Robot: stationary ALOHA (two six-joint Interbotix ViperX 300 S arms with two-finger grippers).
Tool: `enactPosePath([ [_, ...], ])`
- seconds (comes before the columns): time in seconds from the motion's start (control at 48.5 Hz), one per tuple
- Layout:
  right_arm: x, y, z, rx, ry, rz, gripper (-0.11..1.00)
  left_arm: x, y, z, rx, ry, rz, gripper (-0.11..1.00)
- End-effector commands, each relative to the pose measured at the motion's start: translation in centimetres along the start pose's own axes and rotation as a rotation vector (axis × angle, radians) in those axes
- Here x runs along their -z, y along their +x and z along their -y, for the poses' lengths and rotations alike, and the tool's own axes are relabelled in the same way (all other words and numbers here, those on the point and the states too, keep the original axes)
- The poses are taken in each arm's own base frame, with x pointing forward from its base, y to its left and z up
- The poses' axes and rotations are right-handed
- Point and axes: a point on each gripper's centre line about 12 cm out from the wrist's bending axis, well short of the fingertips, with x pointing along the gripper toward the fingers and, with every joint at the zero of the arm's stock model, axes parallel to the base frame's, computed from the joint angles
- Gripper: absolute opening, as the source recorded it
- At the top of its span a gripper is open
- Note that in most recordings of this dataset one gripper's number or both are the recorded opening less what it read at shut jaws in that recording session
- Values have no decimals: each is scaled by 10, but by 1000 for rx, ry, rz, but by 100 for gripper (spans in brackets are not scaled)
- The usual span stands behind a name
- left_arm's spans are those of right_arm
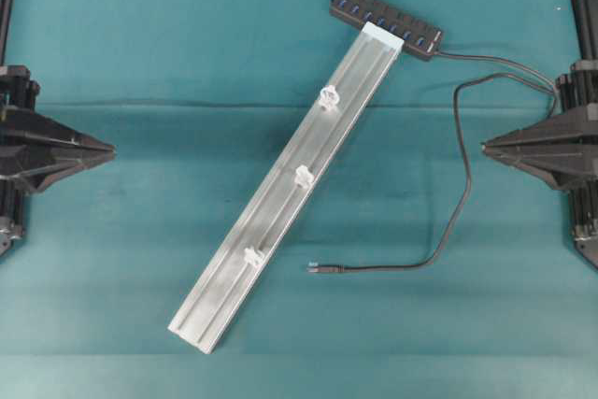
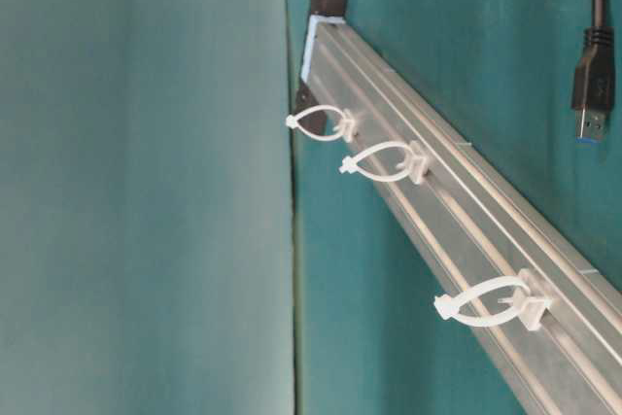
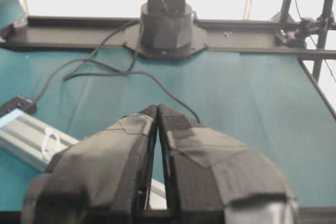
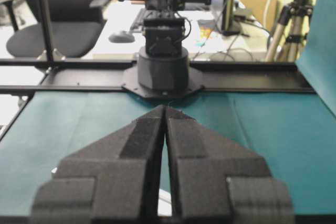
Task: Pass the USB cable through three rings with both arms.
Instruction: 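Move the right gripper toward the loose black USB cable end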
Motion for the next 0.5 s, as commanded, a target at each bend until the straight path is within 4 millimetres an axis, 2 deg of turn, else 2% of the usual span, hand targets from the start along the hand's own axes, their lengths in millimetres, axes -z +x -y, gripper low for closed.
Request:
enactPosePath([
  [0.0, -5, 3, 0, 1, 17, 11, 9, -10, 10, 4, 23, -10, 9, 14],
  [0.041, -6, 3, 0, 5, 41, 6, 8, -12, 12, 5, 26, -19, 9, 13],
  [0.103, -8, 4, 1, 12, 87, -9, 1, -13, 16, 5, 27, -28, 1, 4],
  [0.165, -7, 6, 1, 16, 126, -44, 0, -16, 20, 6, 28, -25, 3, -1],
  [0.351, -7, 11, -1, 19, 203, -205, 0, -18, 26, 6, 28, -19, -2, -1],
  [0.475, -5, 22, -2, 29, 227, -357, 0, -19, 25, 6, 28, -18, -6, -1],
])
